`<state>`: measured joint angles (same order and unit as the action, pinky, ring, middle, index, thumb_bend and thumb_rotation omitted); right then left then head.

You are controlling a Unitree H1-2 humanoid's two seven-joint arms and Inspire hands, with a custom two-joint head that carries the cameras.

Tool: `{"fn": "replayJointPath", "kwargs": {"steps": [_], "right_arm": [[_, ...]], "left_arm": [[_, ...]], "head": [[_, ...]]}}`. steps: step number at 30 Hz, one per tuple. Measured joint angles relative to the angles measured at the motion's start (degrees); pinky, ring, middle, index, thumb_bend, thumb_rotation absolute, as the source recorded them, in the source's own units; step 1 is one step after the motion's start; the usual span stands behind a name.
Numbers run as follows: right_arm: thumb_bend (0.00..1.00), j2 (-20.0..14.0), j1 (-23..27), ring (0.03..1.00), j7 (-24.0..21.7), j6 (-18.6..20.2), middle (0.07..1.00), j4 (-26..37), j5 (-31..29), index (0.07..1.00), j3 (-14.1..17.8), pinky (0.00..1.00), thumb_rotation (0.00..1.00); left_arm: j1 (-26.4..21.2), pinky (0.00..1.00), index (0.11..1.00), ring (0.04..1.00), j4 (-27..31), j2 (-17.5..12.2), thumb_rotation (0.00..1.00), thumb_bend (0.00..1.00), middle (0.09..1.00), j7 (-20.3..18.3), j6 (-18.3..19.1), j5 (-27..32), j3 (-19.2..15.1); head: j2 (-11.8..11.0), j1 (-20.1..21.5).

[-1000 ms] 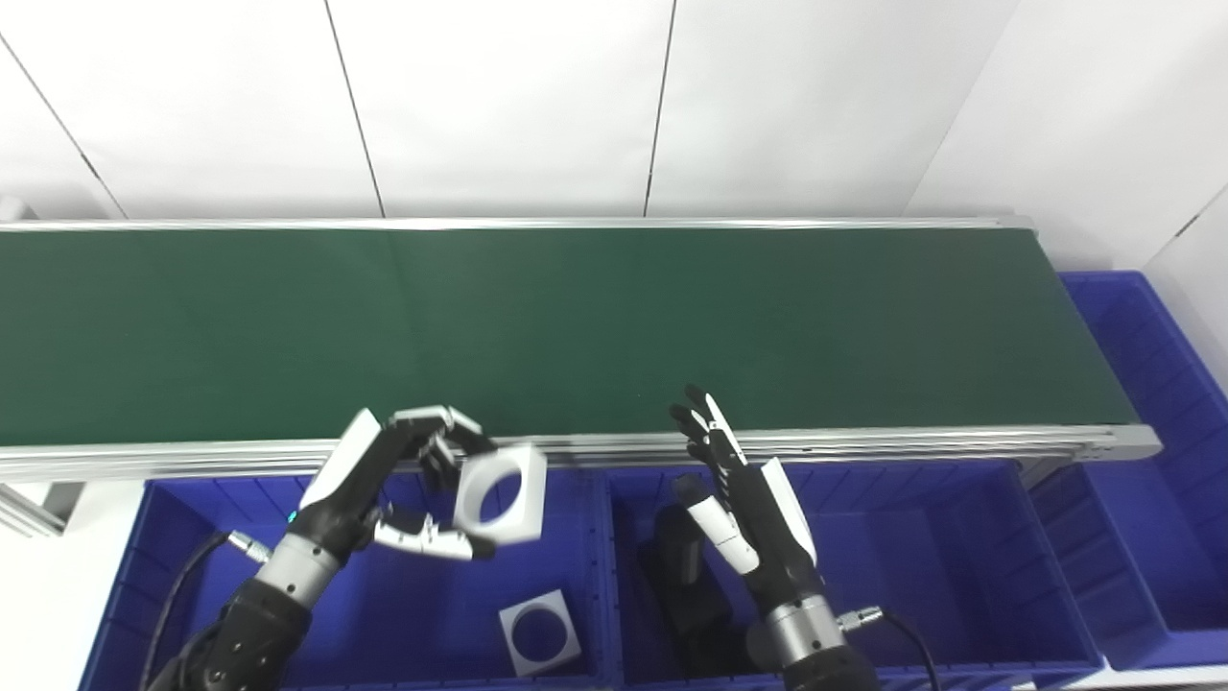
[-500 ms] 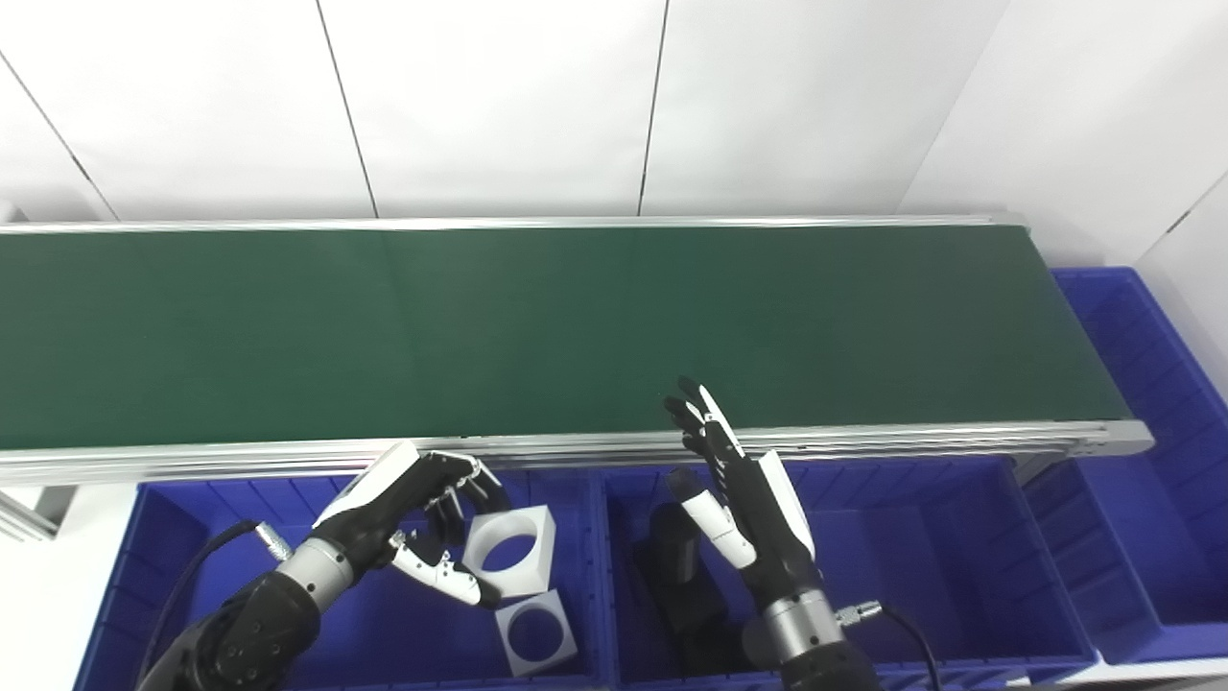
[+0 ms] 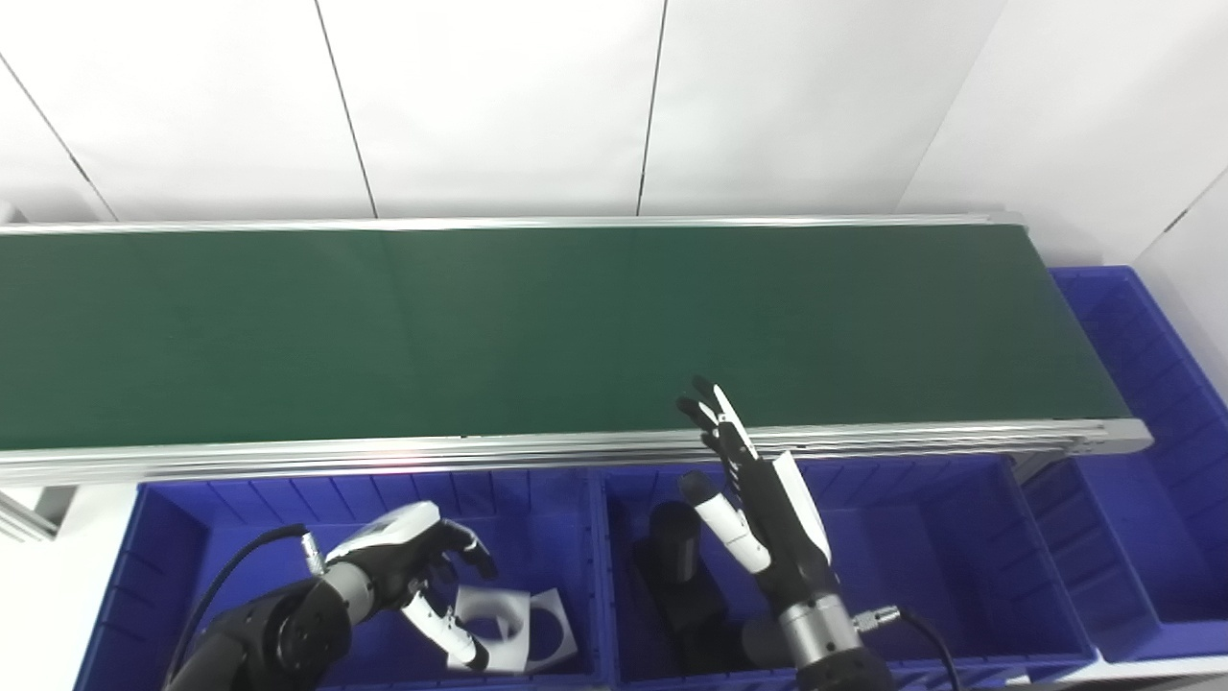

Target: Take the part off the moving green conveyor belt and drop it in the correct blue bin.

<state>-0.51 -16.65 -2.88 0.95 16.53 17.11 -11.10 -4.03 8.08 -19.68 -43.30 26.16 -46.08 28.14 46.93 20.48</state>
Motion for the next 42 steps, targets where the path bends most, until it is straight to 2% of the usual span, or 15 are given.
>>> {"fn": "replayJointPath", "kwargs": {"steps": [3,6,7,9,11,14,16,19,21,22,23,28,33,38,42], "right_arm": [[0.74,-0.16,-0.48,0.940,0.00,0.00,0.924,0.23,0.00,0.991,0.07,0.95,0.96],[0.73,-0.17,-0.91,0.940,-0.04,0.05,0.928,1.31,0.01,0.993,0.03,0.95,0.96],[0.73,-0.18,-1.06,0.938,-0.05,0.06,0.931,1.85,0.01,0.995,0.02,0.95,0.95],[0.72,-0.16,-1.40,0.934,-0.10,0.26,0.933,2.71,0.00,0.996,0.02,0.93,0.94],[0.72,-0.14,-2.11,0.934,-0.12,0.79,0.934,3.59,-0.07,0.996,-0.01,0.92,0.94],[0.72,-0.11,-2.68,0.935,-0.19,1.15,0.936,3.67,-0.20,0.999,-0.07,0.93,0.94],[0.74,-0.17,-2.77,0.942,-0.21,1.23,0.935,3.67,-0.14,1.000,-0.10,0.95,0.94],[0.75,-0.27,-2.94,0.942,-0.24,1.28,0.936,3.66,0.18,0.999,-0.22,0.95,0.93],[0.75,-0.56,-3.22,0.942,-0.52,1.32,0.937,3.65,0.23,1.000,-0.24,0.95,0.91],[0.76,-0.81,-3.44,0.942,-0.69,1.38,0.937,3.65,0.23,1.000,-0.21,0.94,0.89],[0.78,-1.13,-3.66,0.942,-0.88,1.55,0.943,3.65,0.25,1.000,-0.18,0.93,0.80],[0.84,-2.77,-3.62,0.942,-1.49,3.15,0.955,3.60,0.76,1.000,-0.15,0.90,0.60],[0.84,-3.72,-3.49,0.936,-1.78,3.13,0.953,3.01,-0.28,1.000,-0.02,0.89,0.59],[0.83,-3.82,-3.52,0.933,-1.78,3.11,0.951,2.97,-0.79,1.000,-0.14,0.89,0.61],[0.82,-3.95,-3.70,0.936,-1.78,3.09,0.953,2.94,-1.75,1.000,-0.13,0.90,0.61]], "left_arm": [[0.12,0.77,1.000,0.990,1.42,0.51,0.57,0.87,0.999,-2.95,0.14,-0.92,-1.80],[1.01,0.75,1.000,0.990,3.70,1.02,0.61,0.93,1.000,-2.54,0.17,0.65,-4.75],[1.45,0.72,1.000,0.947,4.16,1.24,0.61,0.95,1.000,-1.61,0.11,1.55,-5.76],[3.21,0.69,0.995,0.907,4.98,2.44,0.62,0.96,0.995,2.08,-0.29,4.68,-8.94],[5.80,0.70,0.985,0.889,5.30,4.03,0.64,0.97,0.984,7.79,-2.20,7.95,-11.82],[8.88,0.72,0.962,0.875,5.70,5.50,0.64,0.94,0.962,13.13,-5.20,11.94,-14.12],[10.22,0.73,0.922,0.844,5.93,6.65,0.65,0.91,0.907,16.74,-7.76,14.97,-15.73],[12.25,0.74,0.865,0.812,6.03,9.22,0.65,0.86,0.845,23.61,-14.99,19.61,-18.33],[13.90,0.76,0.882,0.834,5.65,10.90,0.66,0.85,0.869,26.89,-21.60,23.97,-19.37],[14.72,0.77,0.894,0.848,5.25,11.71,0.66,0.85,0.884,27.98,-24.18,26.35,-19.54],[15.45,0.79,0.919,0.869,4.80,12.41,0.65,0.86,0.908,28.47,-26.51,28.52,-19.48],[16.90,0.83,0.952,0.904,2.86,13.12,0.56,0.91,0.936,28.37,-31.12,36.60,-18.08],[17.60,0.85,0.942,0.912,0.61,16.10,0.52,0.91,0.935,29.79,-34.10,41.81,-18.28],[18.63,0.89,0.952,0.917,0.85,18.17,0.50,0.89,0.946,31.13,-36.22,42.42,-18.02],[20.05,0.90,0.955,0.923,1.34,18.35,0.48,0.87,0.951,31.88,-36.58,42.27,-17.75]], "head": [[0.00,0.00],[0.00,0.00],[0.00,-0.09],[0.09,-0.09],[0.09,0.00],[-0.52,-0.09],[-0.96,-0.17],[-1.49,-1.05],[-1.67,-1.75],[-1.67,-1.93],[-2.02,-2.54],[-3.25,-4.39],[-3.95,-5.53],[-4.31,-6.15],[-3.78,-6.42]]}}
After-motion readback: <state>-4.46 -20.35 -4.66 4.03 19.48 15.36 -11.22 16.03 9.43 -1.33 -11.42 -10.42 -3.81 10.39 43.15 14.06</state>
